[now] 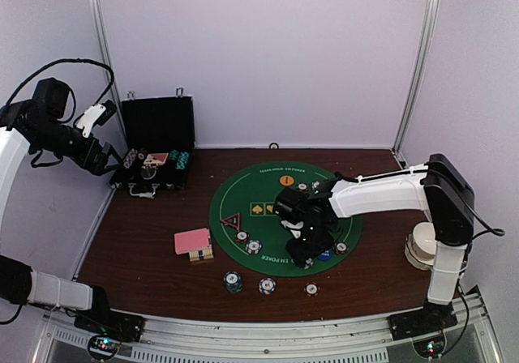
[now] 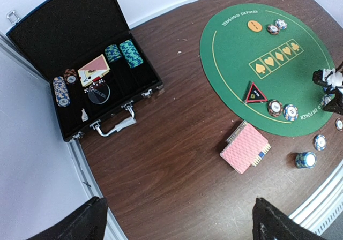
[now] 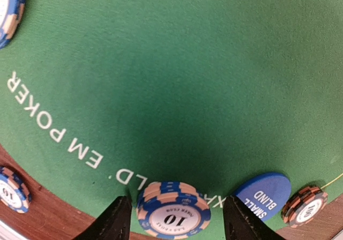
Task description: Distribute texas hold em gaming equipment
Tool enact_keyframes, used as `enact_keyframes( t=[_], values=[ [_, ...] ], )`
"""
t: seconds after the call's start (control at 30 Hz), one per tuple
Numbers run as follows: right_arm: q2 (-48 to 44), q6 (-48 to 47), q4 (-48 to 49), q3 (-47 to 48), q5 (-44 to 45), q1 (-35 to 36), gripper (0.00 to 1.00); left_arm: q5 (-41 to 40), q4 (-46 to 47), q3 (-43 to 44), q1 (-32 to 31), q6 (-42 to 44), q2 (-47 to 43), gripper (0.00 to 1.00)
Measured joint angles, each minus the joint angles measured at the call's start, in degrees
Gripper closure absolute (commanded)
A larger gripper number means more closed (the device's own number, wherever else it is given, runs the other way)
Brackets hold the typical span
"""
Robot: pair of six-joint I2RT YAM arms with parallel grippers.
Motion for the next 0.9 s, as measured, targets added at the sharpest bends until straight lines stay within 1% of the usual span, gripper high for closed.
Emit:
enact_keyframes(
  t=[0.13,0.23,0.47,0.6,0.67,0.9],
  values=[
    [-0.4,-0.1,-2.6,2.8,0.3,0.5,0.39,0.0,0.0,0.0,0.0,0.0,0.0,0.02],
    [-1.3,-0.3,-4.8,6.8,0.5,1.8,0.38,0.0,0.0,0.0,0.0,0.0,0.0,0.02],
    [-0.2,-0.7,-6.5,19.6,0.1,9.4,0.26,0.0,0.0,0.0,0.0,0.0,0.0,0.02],
    [4.3,-2.1,-6.7,27.6,-1.2,13.8,0.23,0.0,-0.1,0.0,0.0,0.0,0.0,0.02],
    [7.0,-2.9,-6.8,30.1,-2.1,15.5,0.23,0.0,-0.1,0.0,0.0,0.0,0.0,0.02],
    [15.2,-5.0,-8.1,34.5,-4.0,17.1,0.22,0.0,-0.1,0.0,0.0,0.2,0.0,0.02]
  ],
)
